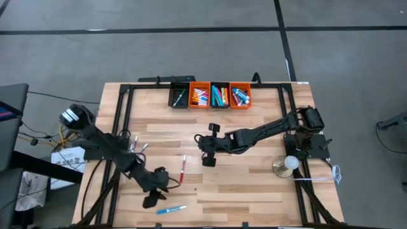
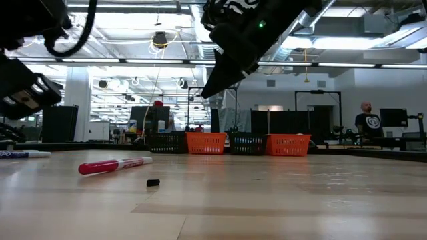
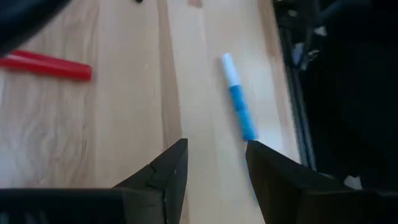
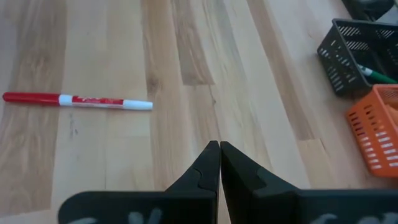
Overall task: Pick & Place Markers
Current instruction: Put the light blue and white marker pen into the left black bin
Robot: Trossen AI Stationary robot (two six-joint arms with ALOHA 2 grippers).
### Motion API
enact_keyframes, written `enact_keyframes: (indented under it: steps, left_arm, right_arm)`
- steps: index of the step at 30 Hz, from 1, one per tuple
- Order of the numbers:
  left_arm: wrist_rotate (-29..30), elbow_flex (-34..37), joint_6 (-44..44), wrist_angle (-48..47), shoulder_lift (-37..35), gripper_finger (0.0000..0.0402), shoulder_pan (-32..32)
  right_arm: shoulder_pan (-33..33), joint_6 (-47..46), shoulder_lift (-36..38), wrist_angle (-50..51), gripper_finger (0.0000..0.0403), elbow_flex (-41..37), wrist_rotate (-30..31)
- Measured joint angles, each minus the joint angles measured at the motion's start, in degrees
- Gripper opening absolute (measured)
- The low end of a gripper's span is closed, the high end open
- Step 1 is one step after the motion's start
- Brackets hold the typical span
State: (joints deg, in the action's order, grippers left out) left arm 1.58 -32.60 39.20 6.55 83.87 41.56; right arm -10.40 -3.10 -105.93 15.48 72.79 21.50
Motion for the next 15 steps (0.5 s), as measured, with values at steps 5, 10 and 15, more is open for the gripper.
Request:
enact_keyframes:
  steps: [5, 10, 15]
  left_arm:
    - [0.3, -3.6, 2.8, -0.1, 4.2, 0.0158, -0.7]
    - [-0.4, -5.7, 3.7, -0.1, 4.1, 0.0158, -0.7]
    - [-1.6, -5.3, -0.2, -2.3, -5.2, 0.0158, -2.1]
  right_arm:
    - [-0.7, -0.4, 0.0, -0.6, 0.0005, 0.0, 1.4]
    - [-3.7, 0.4, 0.0, -4.0, 0.0005, 0.1, -1.4]
    - [-8.0, 5.6, -0.1, -11.9, 0.0004, 0.3, -21.7]
